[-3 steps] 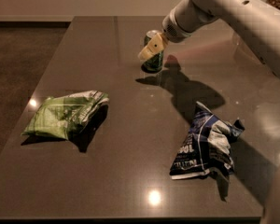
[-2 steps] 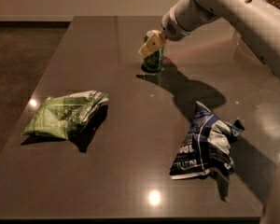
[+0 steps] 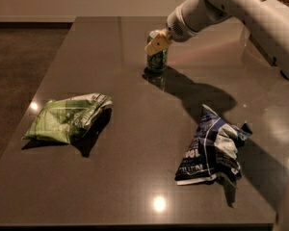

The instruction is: Knock green can over

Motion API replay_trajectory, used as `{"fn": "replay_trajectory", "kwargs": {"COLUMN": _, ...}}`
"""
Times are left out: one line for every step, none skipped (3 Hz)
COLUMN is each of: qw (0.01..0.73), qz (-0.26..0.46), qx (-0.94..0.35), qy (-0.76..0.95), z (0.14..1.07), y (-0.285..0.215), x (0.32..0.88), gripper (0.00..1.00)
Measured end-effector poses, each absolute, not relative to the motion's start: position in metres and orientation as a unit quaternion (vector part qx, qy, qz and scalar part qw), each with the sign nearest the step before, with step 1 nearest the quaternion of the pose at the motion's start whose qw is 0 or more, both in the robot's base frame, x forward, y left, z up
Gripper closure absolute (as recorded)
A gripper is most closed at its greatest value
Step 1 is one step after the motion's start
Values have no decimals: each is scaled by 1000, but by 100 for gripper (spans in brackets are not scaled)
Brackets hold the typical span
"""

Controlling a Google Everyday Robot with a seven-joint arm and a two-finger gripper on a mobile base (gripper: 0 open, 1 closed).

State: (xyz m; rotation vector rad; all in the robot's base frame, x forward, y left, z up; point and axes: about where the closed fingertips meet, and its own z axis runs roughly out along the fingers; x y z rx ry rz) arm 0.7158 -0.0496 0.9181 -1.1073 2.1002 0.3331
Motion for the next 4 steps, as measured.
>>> {"fn": "replay_trajectory", "kwargs": {"qw": 355, "qz": 122, "qx": -448, "qy": 811, "z": 944, "y": -58, "x": 700, "gripper": 100}}
{"fn": "replay_trajectory", "kwargs": {"qw": 320, "qz": 98, "qx": -477, "qy": 813, "z": 961, "y": -65, "x": 677, "gripper": 100}}
{"fn": "replay_trajectory", "kwargs": {"qw": 270, "qz": 61, "qx": -508, "qy": 816, "z": 971, "y": -73, "x": 652, "gripper": 100}}
{"fn": "replay_trajectory", "kwargs": {"qw": 216, "qz": 28, "qx": -524, "qy": 823, "z": 972, "y": -83, "x": 636, "gripper": 100}}
